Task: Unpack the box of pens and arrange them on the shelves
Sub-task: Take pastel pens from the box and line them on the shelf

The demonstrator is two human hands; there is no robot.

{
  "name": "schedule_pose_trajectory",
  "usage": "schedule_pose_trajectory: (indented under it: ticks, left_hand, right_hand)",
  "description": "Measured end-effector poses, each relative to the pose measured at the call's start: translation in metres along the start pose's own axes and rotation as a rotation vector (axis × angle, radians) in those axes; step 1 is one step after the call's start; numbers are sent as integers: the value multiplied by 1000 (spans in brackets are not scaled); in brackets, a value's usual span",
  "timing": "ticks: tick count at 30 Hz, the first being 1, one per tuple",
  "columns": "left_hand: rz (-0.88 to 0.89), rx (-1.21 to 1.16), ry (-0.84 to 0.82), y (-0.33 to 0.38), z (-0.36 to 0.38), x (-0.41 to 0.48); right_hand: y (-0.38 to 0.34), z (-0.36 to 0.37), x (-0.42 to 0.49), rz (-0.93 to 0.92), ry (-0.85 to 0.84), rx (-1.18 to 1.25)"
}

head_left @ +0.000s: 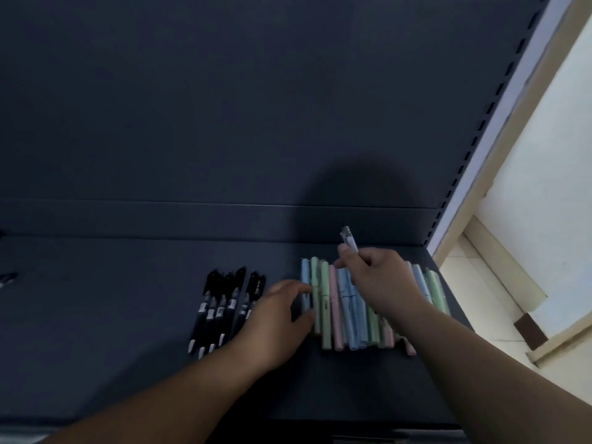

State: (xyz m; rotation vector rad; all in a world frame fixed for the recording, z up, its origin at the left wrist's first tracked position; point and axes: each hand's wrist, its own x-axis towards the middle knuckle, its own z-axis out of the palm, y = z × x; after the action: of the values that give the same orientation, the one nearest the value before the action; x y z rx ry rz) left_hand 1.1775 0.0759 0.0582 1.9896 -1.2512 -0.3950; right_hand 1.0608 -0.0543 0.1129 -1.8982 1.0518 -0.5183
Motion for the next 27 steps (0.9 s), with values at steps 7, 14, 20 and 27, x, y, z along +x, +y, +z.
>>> schedule_pose_trajectory:
  ticks: [7, 14, 20, 27]
  left_hand:
    - [-157, 106, 298, -37, -55, -43]
    - [-377, 236, 503, -89, -120, -89]
    - [-479, 240, 594, -144, -186, -118]
    - [-553, 246, 597, -233, -289, -150]
  right_hand:
    - [-32, 58, 3, -99, -264, -54]
    - [-64, 118, -11, -111, -446, 1]
    - [-93, 184, -29, 109, -697, 235]
    - [-146, 295, -53, 85, -640, 185]
